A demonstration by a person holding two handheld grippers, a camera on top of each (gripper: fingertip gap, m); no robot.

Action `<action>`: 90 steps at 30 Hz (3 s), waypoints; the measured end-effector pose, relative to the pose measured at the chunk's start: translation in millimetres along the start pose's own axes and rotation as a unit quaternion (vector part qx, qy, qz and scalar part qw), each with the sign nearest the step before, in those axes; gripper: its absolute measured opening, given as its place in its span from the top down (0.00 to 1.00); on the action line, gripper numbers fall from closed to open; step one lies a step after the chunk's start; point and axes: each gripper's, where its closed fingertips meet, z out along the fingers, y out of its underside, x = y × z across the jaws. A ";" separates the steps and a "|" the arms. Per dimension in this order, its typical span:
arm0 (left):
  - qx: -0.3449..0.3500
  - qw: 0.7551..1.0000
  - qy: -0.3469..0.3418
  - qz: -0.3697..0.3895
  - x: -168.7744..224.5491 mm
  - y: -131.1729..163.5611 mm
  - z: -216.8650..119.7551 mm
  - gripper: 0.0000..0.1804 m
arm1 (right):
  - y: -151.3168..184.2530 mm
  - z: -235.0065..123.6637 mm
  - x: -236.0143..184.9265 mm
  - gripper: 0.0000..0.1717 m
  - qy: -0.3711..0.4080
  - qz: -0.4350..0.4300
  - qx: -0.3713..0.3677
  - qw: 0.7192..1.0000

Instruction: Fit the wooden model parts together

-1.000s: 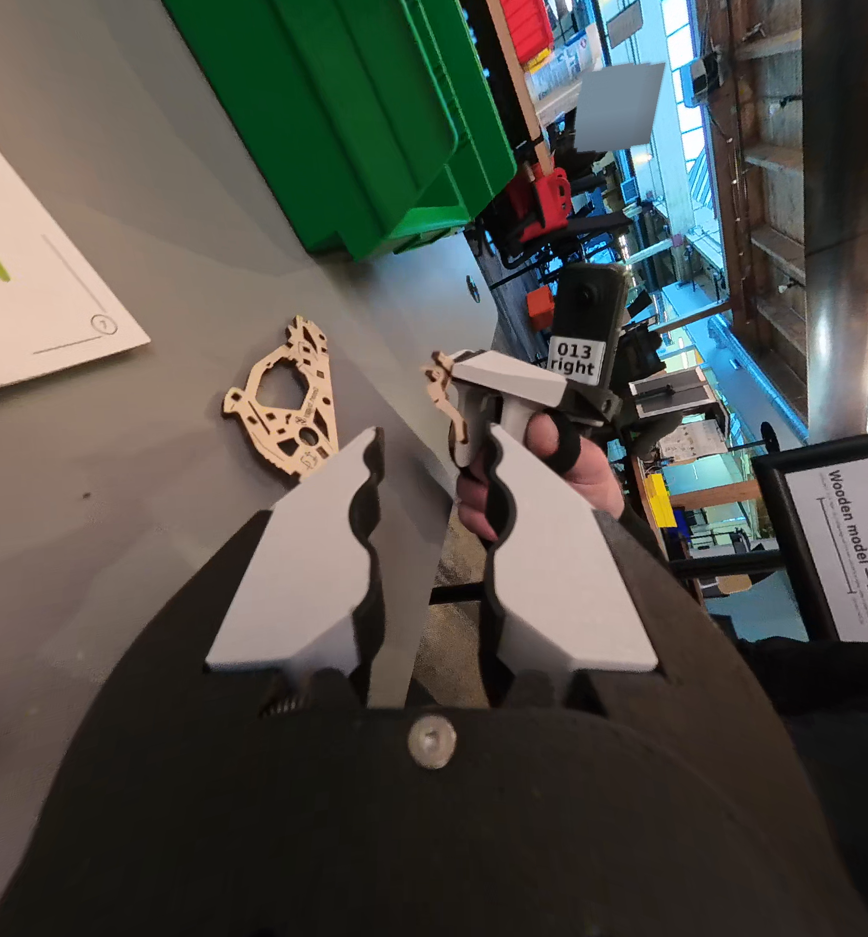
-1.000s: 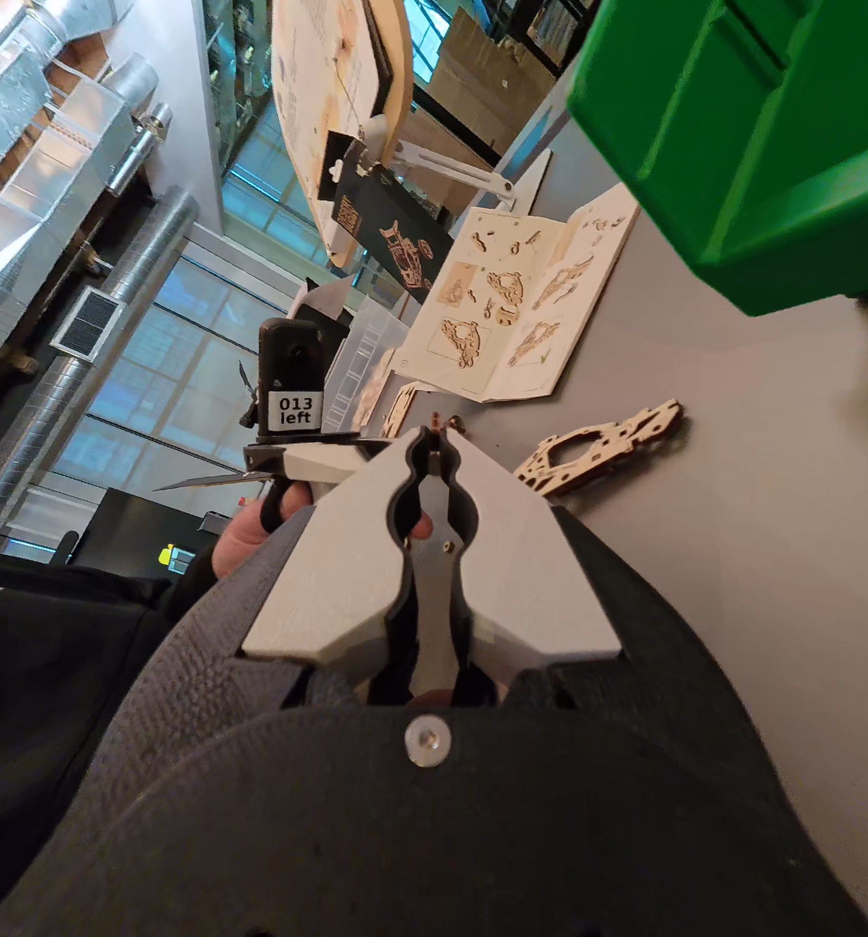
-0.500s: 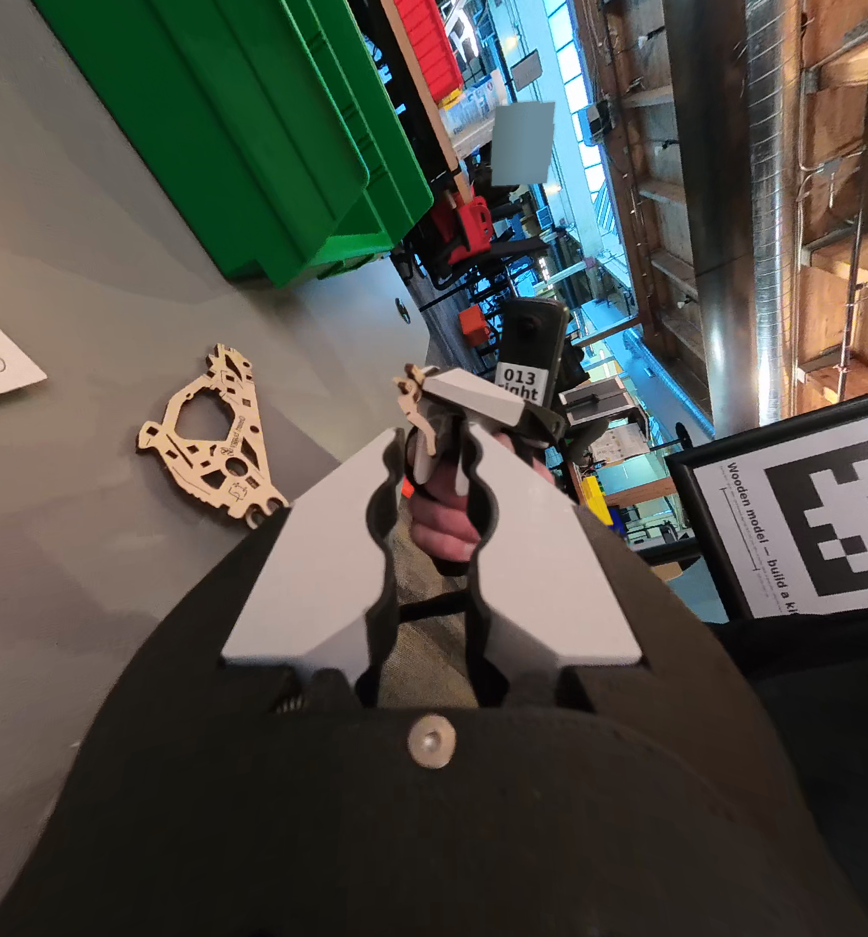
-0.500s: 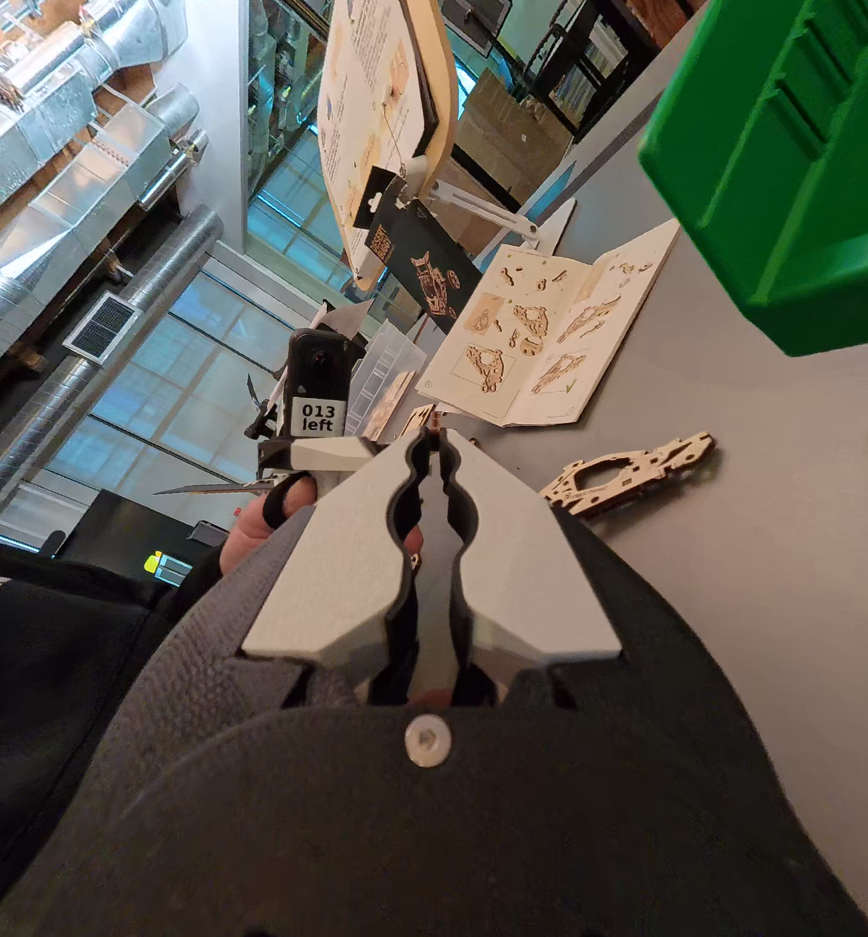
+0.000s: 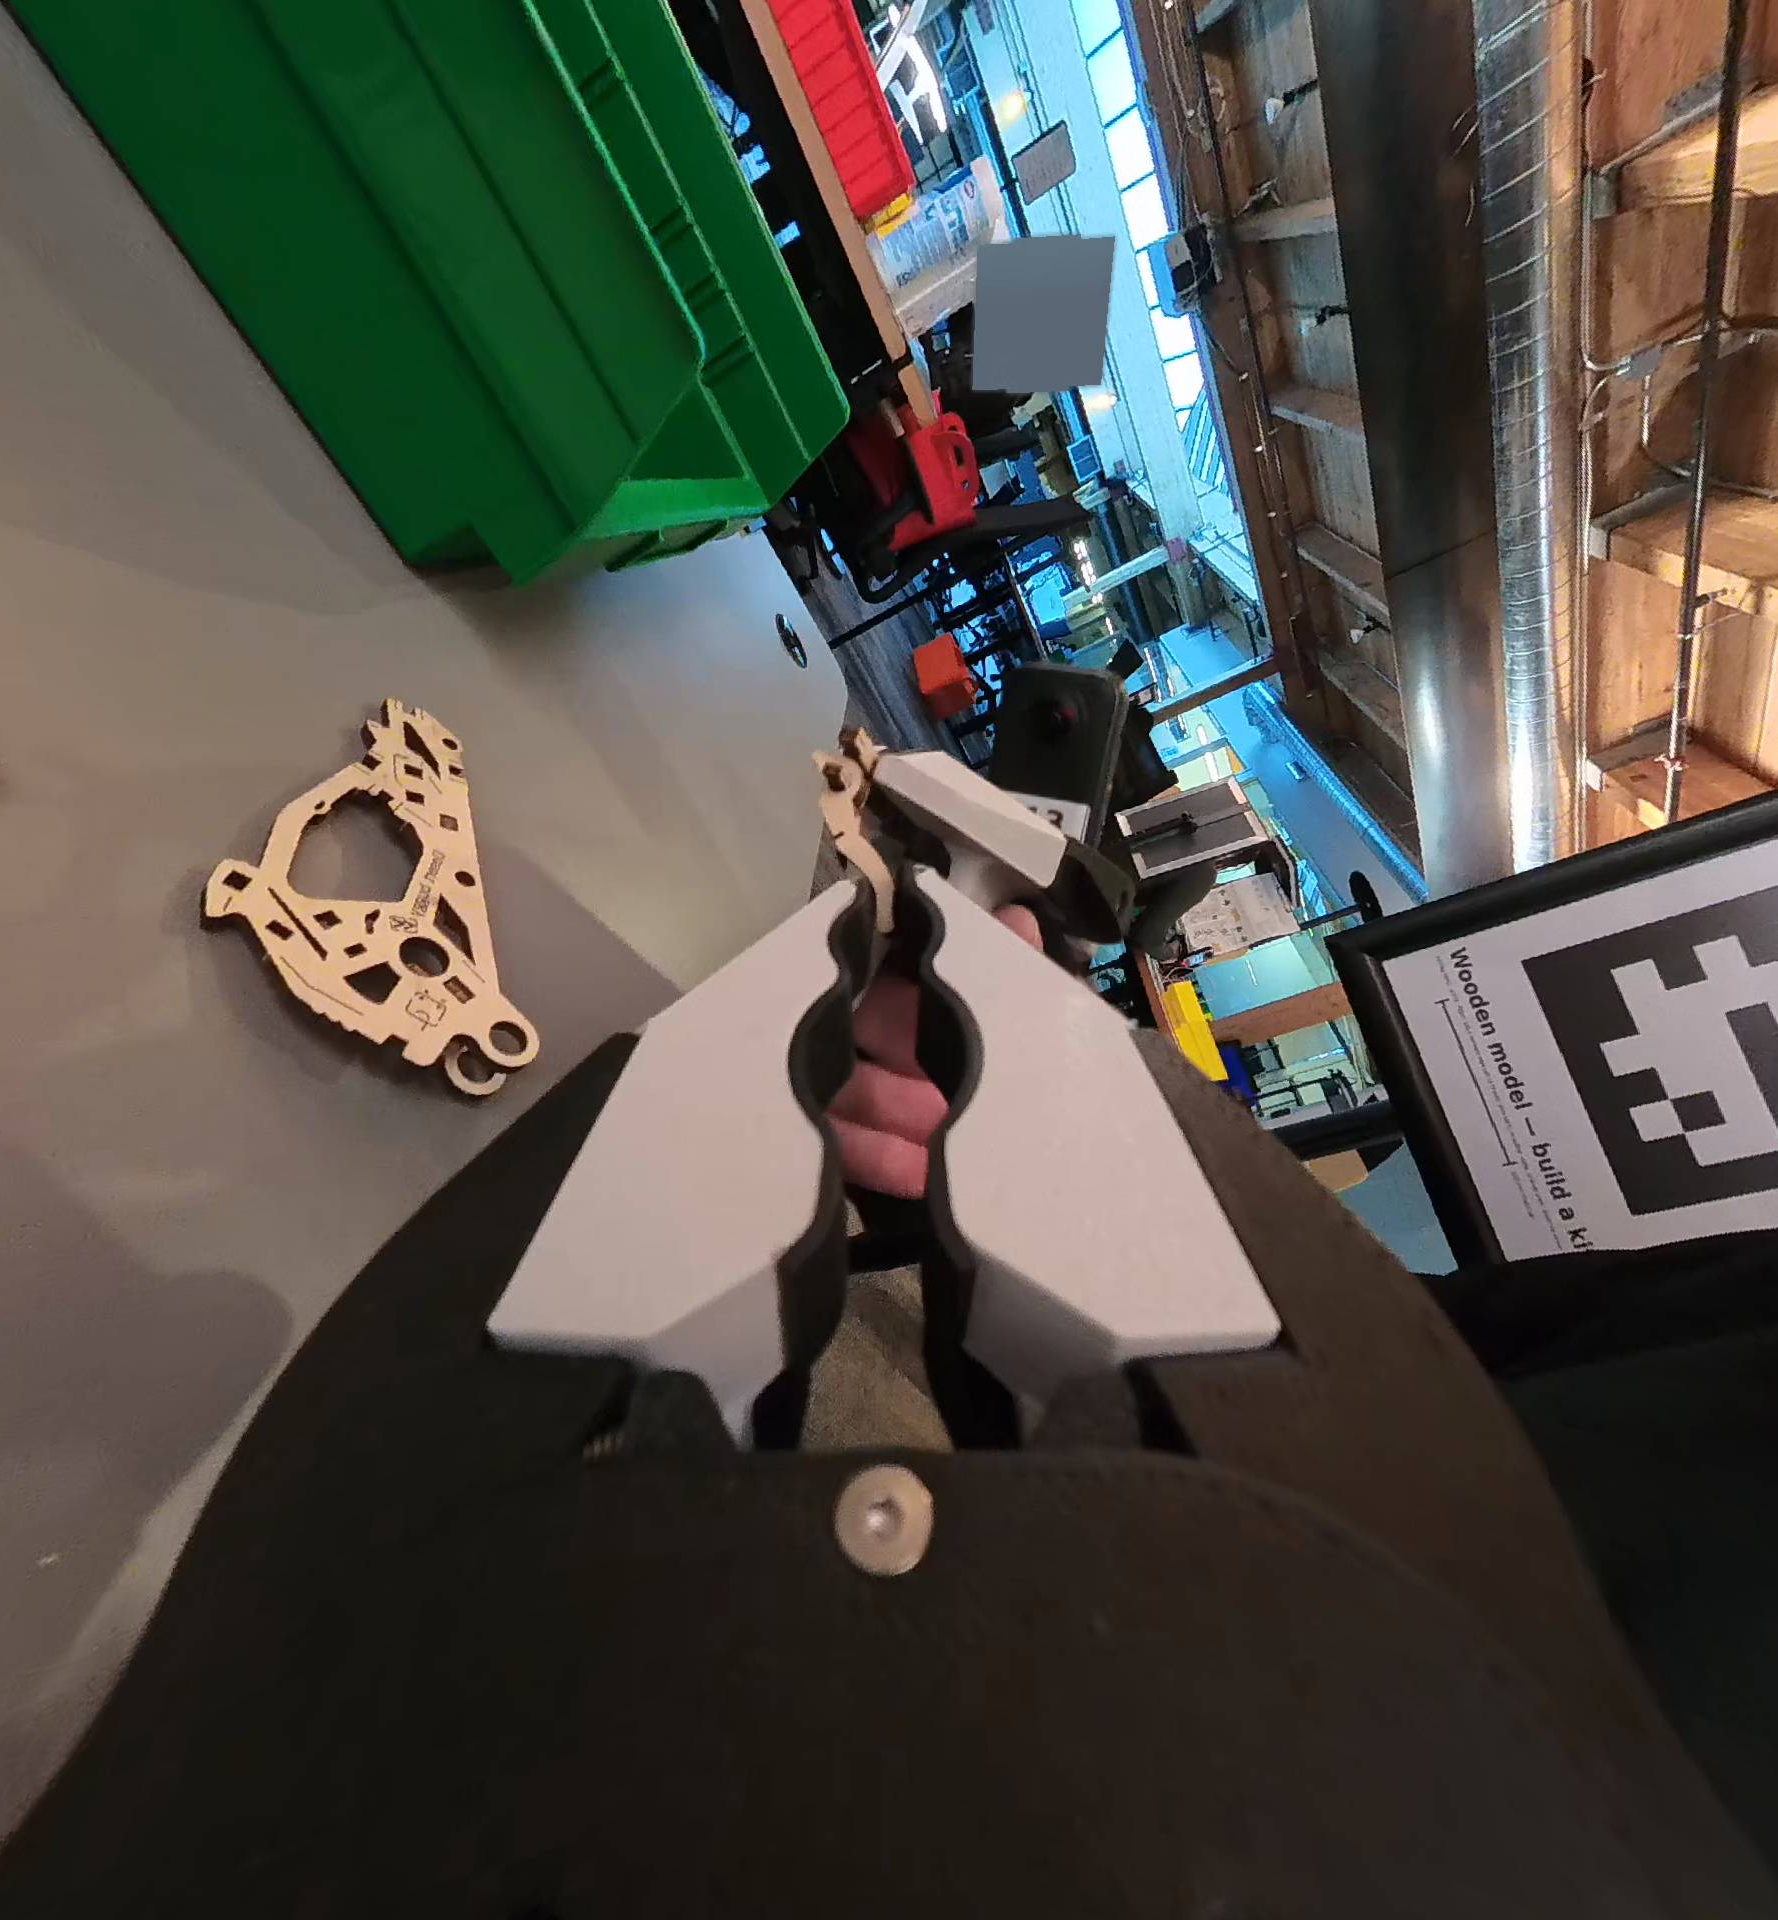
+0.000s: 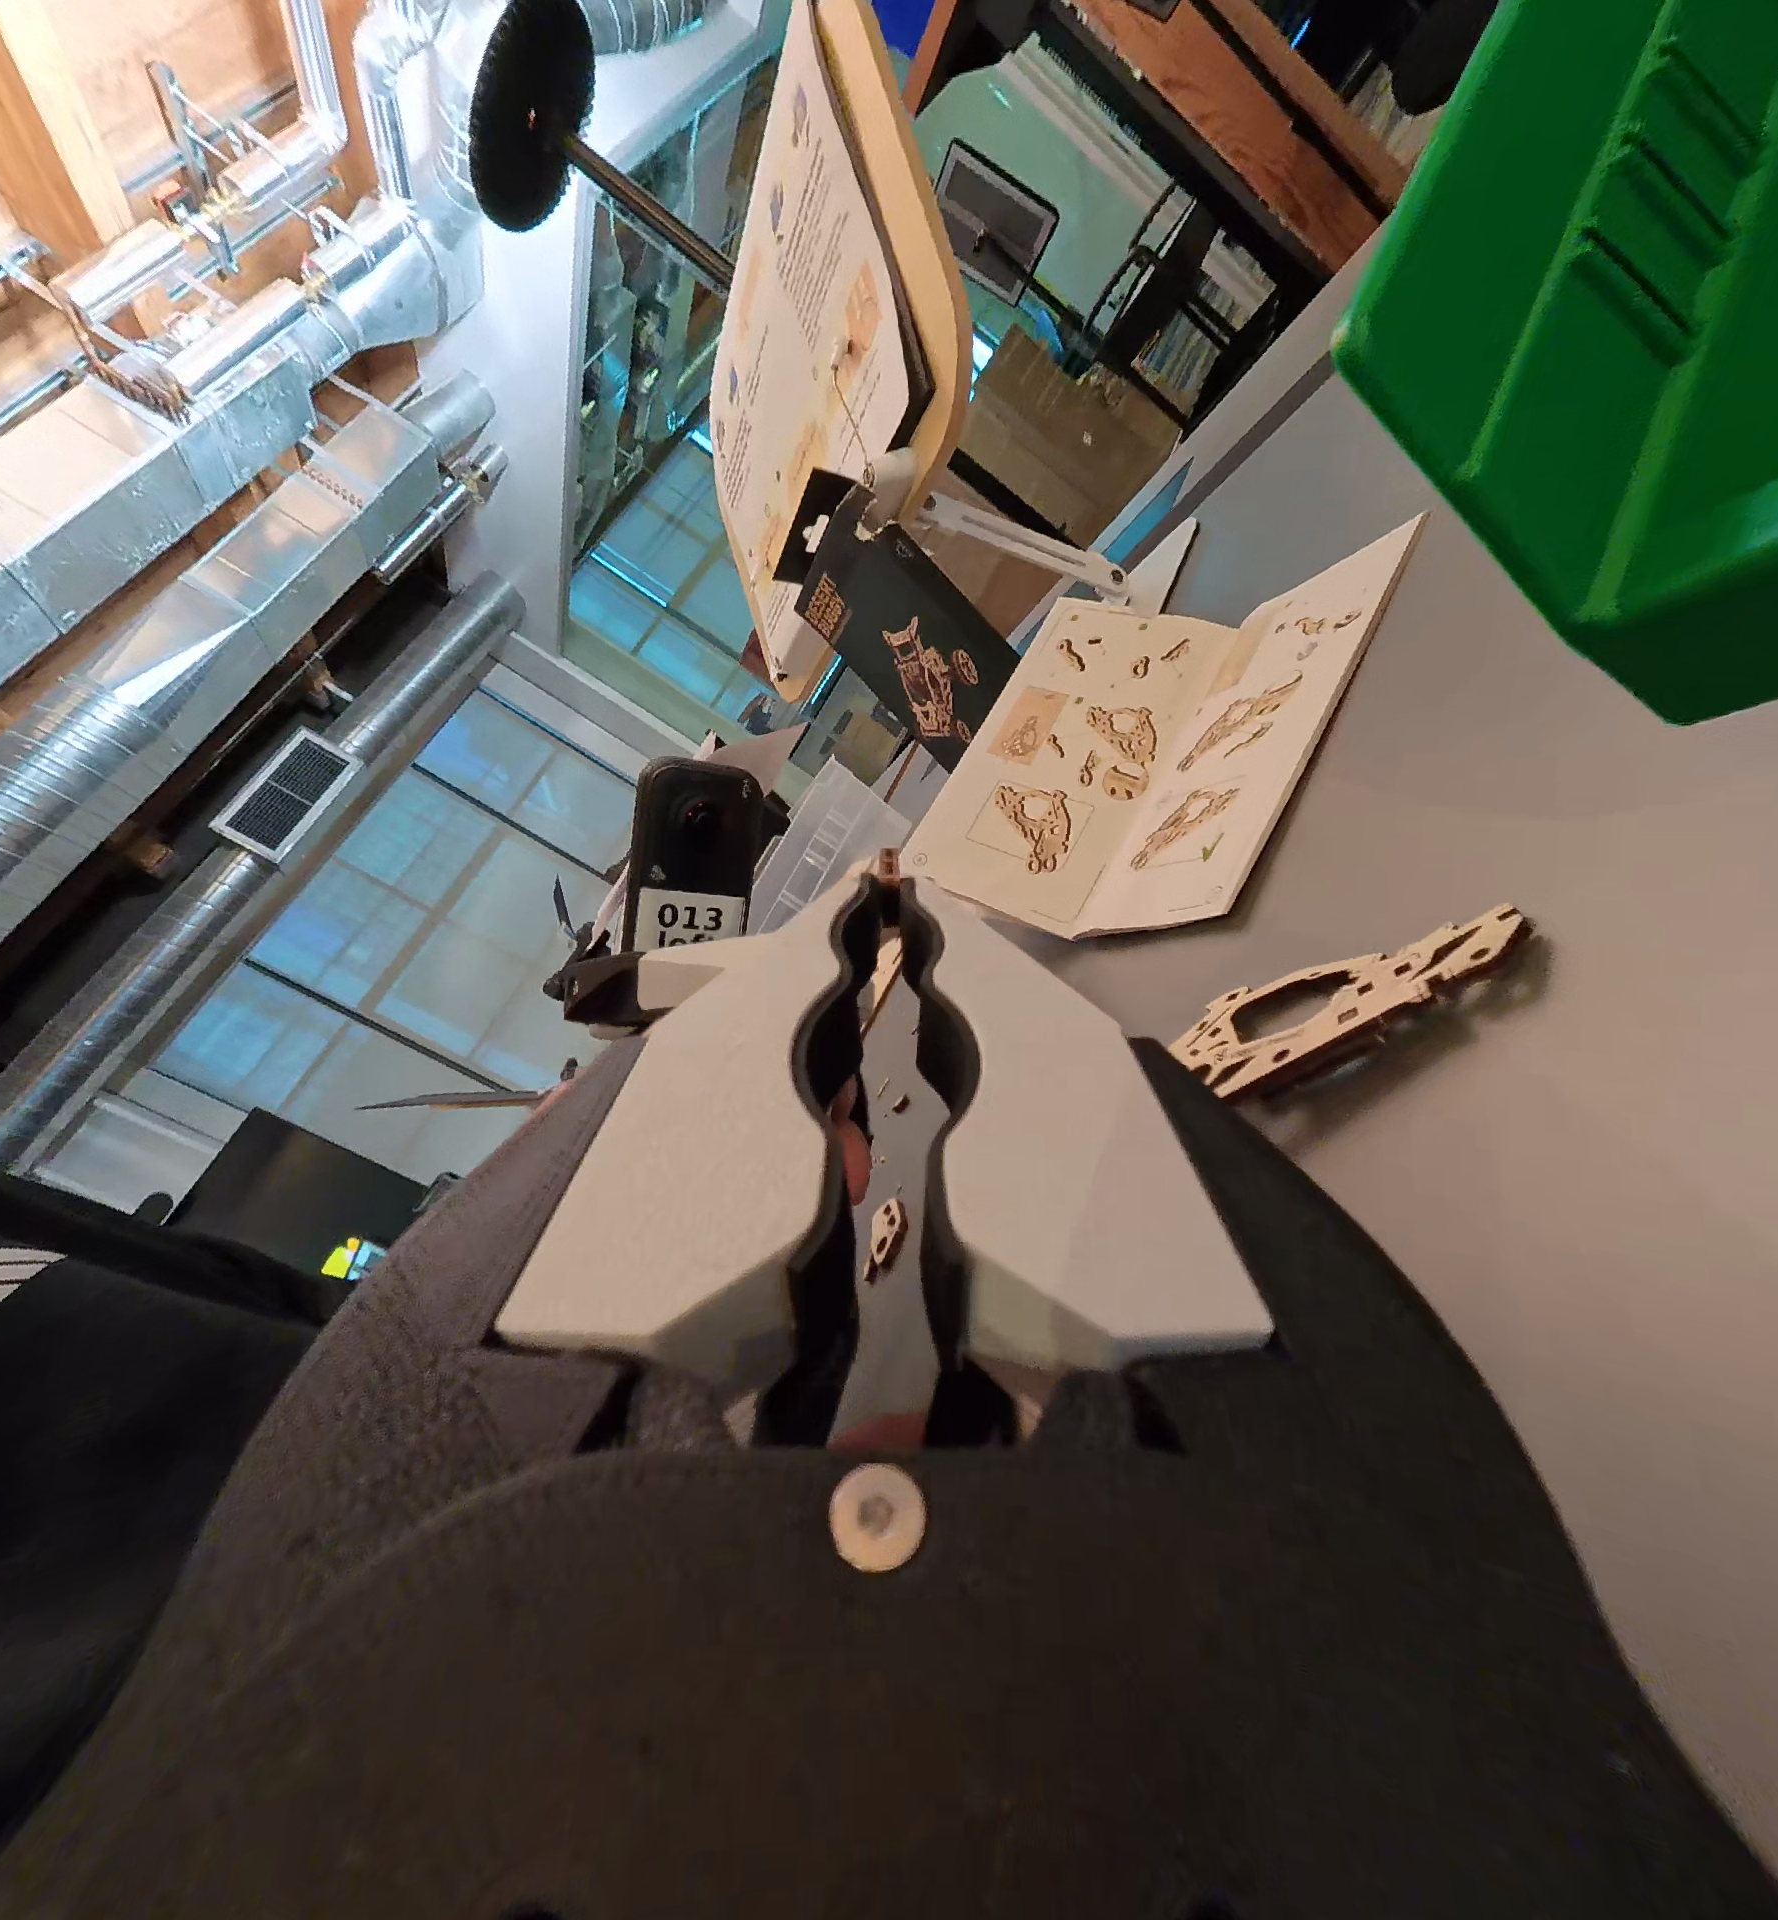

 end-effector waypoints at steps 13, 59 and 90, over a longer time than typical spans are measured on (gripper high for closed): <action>0.011 1.000 0.009 0.012 7.5 -2.7 -2.2 0.99 | -2.8 0.7 -7.0 1.00 -0.022 0.036 0.040 0.998; -0.020 0.996 -0.015 0.090 28.2 -0.3 -10.1 0.83 | -13.8 -3.0 -31.0 1.00 -0.066 0.013 0.052 0.996; -0.070 0.842 -0.275 0.458 -9.1 -2.5 -34.5 0.99 | 23.2 14.2 -13.4 1.00 0.068 0.016 -0.035 0.997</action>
